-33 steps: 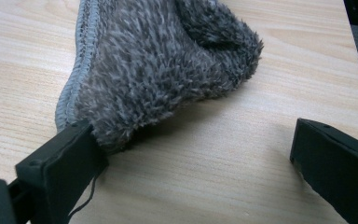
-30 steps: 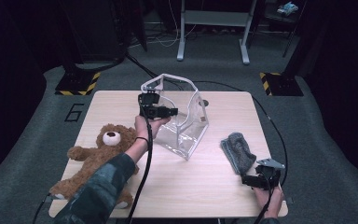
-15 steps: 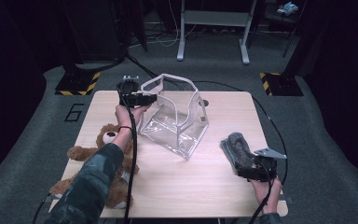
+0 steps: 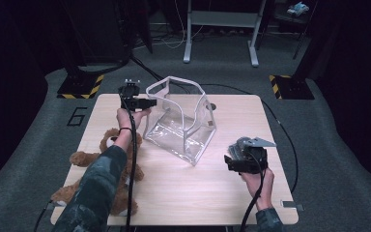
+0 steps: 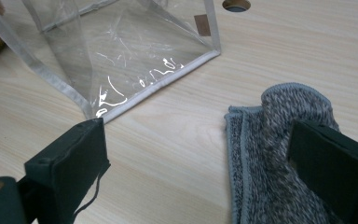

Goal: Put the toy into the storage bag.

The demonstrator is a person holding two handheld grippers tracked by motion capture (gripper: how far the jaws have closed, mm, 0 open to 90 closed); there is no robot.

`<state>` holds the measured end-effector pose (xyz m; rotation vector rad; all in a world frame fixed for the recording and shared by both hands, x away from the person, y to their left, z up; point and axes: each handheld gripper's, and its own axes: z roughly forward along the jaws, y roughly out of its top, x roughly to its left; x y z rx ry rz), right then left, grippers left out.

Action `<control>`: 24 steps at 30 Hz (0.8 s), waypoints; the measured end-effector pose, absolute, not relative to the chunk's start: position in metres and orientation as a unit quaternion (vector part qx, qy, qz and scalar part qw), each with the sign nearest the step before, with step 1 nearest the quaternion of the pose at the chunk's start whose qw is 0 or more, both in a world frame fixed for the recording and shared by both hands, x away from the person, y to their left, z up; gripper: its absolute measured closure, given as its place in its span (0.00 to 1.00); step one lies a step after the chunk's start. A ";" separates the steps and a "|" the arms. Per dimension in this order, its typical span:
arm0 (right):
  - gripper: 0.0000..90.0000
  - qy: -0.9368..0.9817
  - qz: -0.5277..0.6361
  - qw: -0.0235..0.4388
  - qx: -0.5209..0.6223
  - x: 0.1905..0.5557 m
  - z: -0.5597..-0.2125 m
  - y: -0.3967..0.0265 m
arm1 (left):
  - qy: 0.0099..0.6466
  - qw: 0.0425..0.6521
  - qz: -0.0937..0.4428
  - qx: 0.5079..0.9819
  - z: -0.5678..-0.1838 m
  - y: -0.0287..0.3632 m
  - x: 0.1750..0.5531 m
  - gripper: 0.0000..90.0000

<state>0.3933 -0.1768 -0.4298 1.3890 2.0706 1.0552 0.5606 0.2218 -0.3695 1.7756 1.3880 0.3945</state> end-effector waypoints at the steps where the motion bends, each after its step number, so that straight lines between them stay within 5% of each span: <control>1: 0.06 0.748 0.380 0.216 0.500 0.394 -0.429 -0.176 | 0.546 0.408 0.153 0.715 -0.372 0.222 0.561 0.61; 8: 0.08 0.745 0.388 0.209 0.500 0.401 -0.420 -0.168 | 0.538 0.413 0.146 0.720 -0.381 0.221 0.558 0.90; 24: 0.11 0.740 0.418 0.203 0.486 0.421 -0.379 -0.148 | 0.496 0.416 0.113 0.754 -0.369 0.204 0.512 0.93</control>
